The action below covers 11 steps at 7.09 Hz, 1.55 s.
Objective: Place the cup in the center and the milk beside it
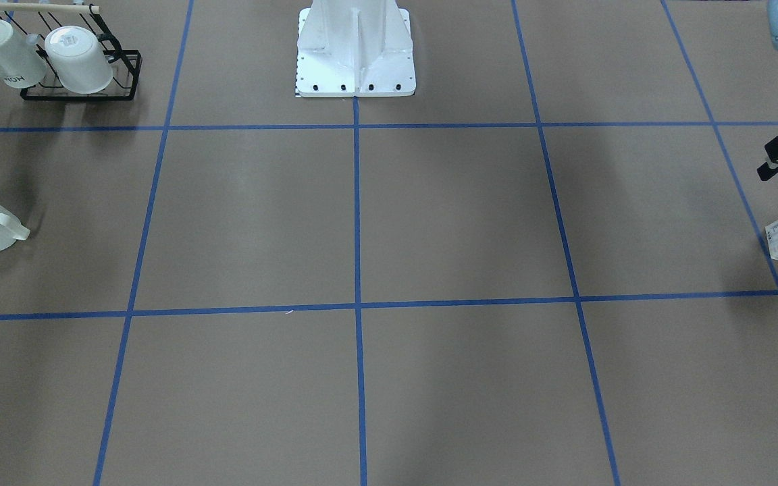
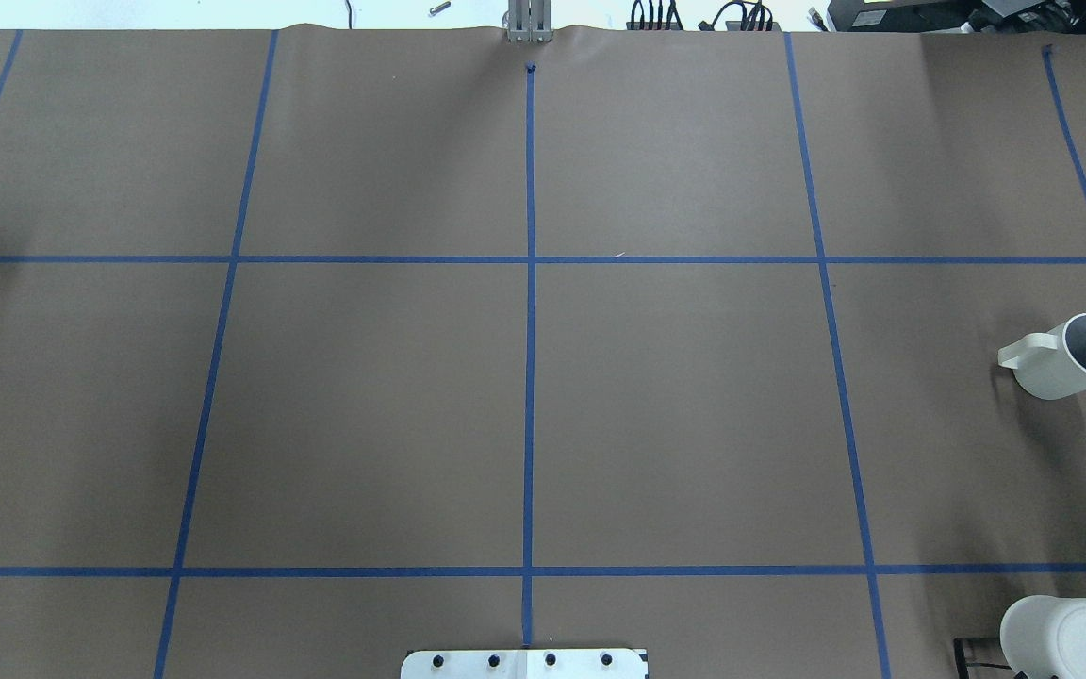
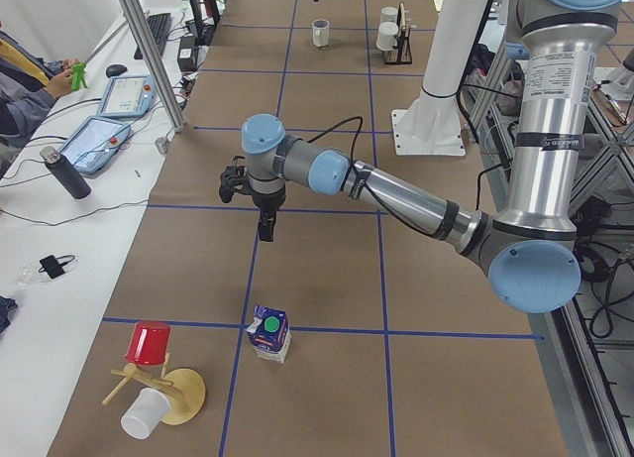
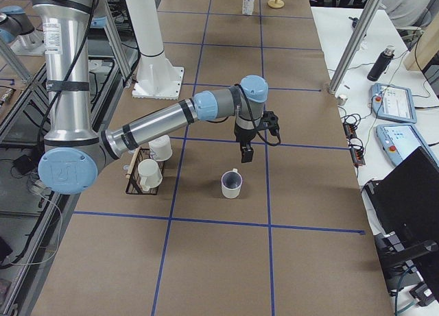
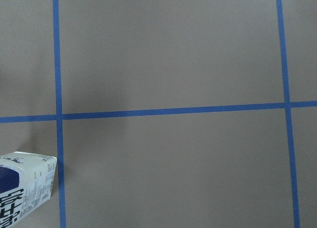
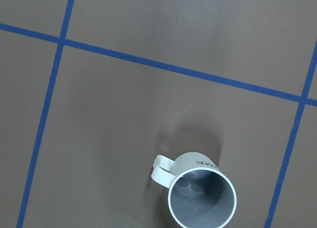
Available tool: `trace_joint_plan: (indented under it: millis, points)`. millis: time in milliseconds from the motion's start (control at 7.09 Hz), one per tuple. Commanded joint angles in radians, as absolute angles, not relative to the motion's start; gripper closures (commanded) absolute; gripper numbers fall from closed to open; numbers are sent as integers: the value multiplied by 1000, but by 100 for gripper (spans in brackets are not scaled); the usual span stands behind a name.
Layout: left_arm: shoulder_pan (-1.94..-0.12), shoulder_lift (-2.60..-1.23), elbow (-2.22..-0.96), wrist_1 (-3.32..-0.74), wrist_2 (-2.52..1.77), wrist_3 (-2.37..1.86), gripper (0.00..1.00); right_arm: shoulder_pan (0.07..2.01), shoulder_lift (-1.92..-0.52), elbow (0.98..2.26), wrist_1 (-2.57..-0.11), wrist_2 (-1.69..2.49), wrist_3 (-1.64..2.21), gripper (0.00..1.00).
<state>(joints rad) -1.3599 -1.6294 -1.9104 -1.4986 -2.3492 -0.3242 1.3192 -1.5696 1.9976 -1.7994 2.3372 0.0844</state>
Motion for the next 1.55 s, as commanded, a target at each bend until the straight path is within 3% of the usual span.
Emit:
trace_joint_plan:
  millis: [0, 1410]
  points:
    - [-1358, -1631, -1902, -1500, -2344, -324, 2, 1319, -1569, 1993, -1799, 2376, 83, 0]
    - [-1358, -1631, -1896, -1500, -2345, -325, 2, 1287, -1608, 1842, -1612, 2281, 71, 0]
